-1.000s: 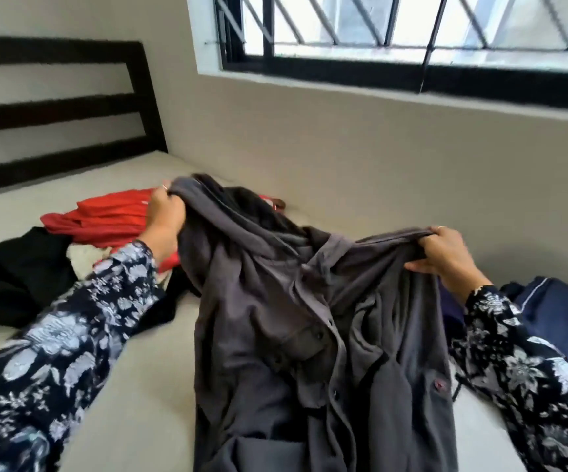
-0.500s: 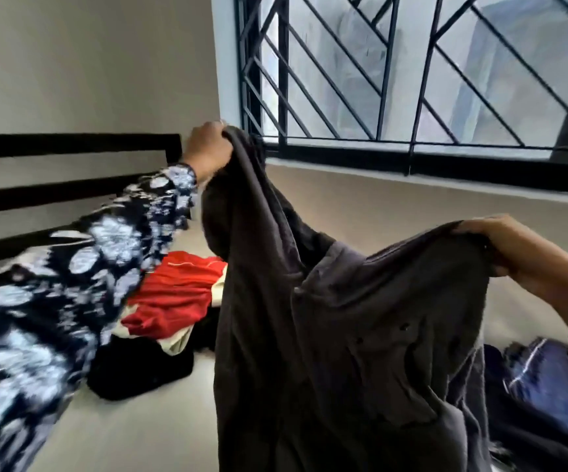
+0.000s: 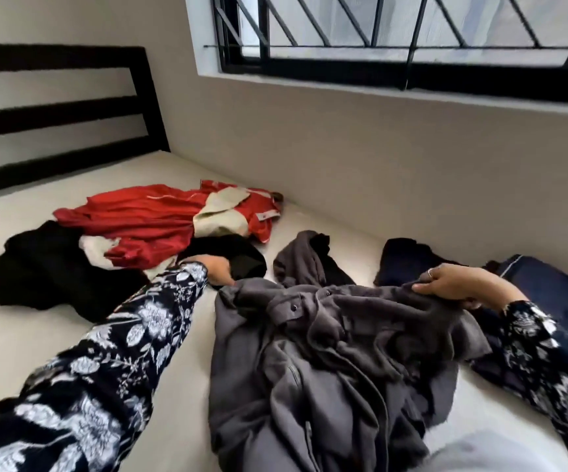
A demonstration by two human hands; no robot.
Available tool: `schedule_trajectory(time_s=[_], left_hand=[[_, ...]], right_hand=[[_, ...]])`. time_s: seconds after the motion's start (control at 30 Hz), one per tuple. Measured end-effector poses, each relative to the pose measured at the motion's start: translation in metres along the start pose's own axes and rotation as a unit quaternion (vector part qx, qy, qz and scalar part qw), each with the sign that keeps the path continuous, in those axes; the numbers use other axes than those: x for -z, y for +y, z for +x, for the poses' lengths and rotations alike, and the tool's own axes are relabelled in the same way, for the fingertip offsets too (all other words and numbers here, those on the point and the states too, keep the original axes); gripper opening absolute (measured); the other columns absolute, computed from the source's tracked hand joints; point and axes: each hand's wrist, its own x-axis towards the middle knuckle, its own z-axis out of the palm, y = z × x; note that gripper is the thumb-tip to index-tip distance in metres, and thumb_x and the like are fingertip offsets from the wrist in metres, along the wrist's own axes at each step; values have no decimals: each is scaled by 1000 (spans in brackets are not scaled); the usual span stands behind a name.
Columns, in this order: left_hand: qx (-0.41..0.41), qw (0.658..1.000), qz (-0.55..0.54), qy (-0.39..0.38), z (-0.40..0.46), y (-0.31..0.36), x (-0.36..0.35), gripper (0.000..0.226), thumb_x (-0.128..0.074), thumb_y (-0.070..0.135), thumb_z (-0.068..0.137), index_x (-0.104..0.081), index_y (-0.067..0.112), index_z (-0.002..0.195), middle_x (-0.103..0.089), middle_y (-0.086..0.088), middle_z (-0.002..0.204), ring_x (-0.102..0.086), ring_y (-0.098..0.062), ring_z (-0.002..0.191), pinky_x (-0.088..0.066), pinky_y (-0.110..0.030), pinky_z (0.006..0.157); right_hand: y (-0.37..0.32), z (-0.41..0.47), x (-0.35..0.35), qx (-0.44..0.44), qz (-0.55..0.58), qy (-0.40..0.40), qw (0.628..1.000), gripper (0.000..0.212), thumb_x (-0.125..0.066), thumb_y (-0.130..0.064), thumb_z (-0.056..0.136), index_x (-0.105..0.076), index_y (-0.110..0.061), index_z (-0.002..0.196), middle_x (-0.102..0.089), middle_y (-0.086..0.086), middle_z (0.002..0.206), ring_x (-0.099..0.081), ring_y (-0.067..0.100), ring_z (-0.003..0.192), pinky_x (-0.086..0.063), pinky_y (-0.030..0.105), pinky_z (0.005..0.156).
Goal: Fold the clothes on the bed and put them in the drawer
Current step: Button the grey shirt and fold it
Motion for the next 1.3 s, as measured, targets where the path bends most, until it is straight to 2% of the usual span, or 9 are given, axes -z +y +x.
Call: schedule_trajectory(time_s=[0.1, 0.23, 0.4, 0.53, 0.73, 0.9, 1.0, 1.17, 1.3], left_hand=[[54, 998, -27, -2, 13, -17, -28, 56, -49, 47, 94, -61, -2, 116, -63, -16, 123, -60, -28, 111, -46, -30, 90], [80, 991, -103, 29, 27, -16, -50, 65, -45, 52, 96, -57, -8, 121, -59, -22, 127, -57, -33, 116, -46, -31, 88], [106, 966, -222, 84, 57, -5, -75, 69, -50, 57, 91, -58, -5, 121, -58, -23, 128, -55, -33, 119, -44, -32, 91], [111, 947, -282, 102, 69, 4, -91, 69, -58, 58, 86, -58, -4, 116, -59, -22, 125, -56, -32, 118, -45, -33, 92], [-5, 960, -237, 148, 68, 7, -74, 27, -61, 30, 91, -70, 6, 103, -69, -15, 109, -61, -30, 108, -43, -31, 87], [-54, 873, -304, 378, 42, 2, 36, 22, -57, 12, 94, -67, -1, 109, -67, -23, 110, -61, -36, 105, -42, -35, 88], [-63, 828, -294, 474, 11, 2, 115, 24, -54, 14, 96, -65, -2, 111, -65, -26, 111, -60, -39, 106, -41, -36, 85], [-78, 745, -277, 601, -61, -1, 237, 30, -50, 15, 98, -62, -5, 118, -62, -28, 118, -57, -42, 111, -39, -39, 92], [-92, 683, -238, 684, -132, -13, 315, 33, -48, 18, 99, -60, -3, 122, -61, -26, 121, -56, -39, 113, -39, -39, 98]], right_hand=[[-7, 0, -10, -49, -107, -72, 991, 36, -44, -45, 99, -61, -19, 118, -57, -3, 90, -51, 11, 59, -41, 14, 40], [-4, 30, -28, -44, -178, -79, 980, 69, -47, -66, 88, -60, -10, 125, -62, 5, 125, -59, 23, 107, -46, 27, 87], [-4, 60, -41, -80, -52, -50, 994, 77, -40, -66, 91, -47, -6, 138, -46, 9, 146, -47, 27, 128, -38, 32, 97], [3, 73, -58, -113, -2, -45, 993, 71, -44, -59, 94, -47, -3, 137, -47, 11, 144, -48, 28, 127, -38, 30, 96], [-5, 78, -68, -59, 100, -39, 992, 48, -45, -44, 99, -58, -9, 129, -54, 7, 137, -52, 24, 121, -40, 27, 96], [23, 65, -8, -10, 254, 154, 955, 26, -56, -25, 97, -69, -5, 109, -68, 12, 113, -61, 21, 96, -45, 28, 85], [27, 42, 63, 5, 236, 268, 934, 29, -56, -23, 97, -68, -2, 112, -69, 18, 109, -63, 32, 102, -47, 36, 88], [0, -6, 189, 59, 243, 456, 854, 31, -55, -22, 97, -65, 2, 114, -66, 18, 106, -59, 30, 104, -43, 30, 80], [-28, -57, 271, 86, 229, 575, 781, 29, -49, -17, 98, -62, -5, 121, -58, 22, 128, -52, 36, 120, -40, 34, 95]])
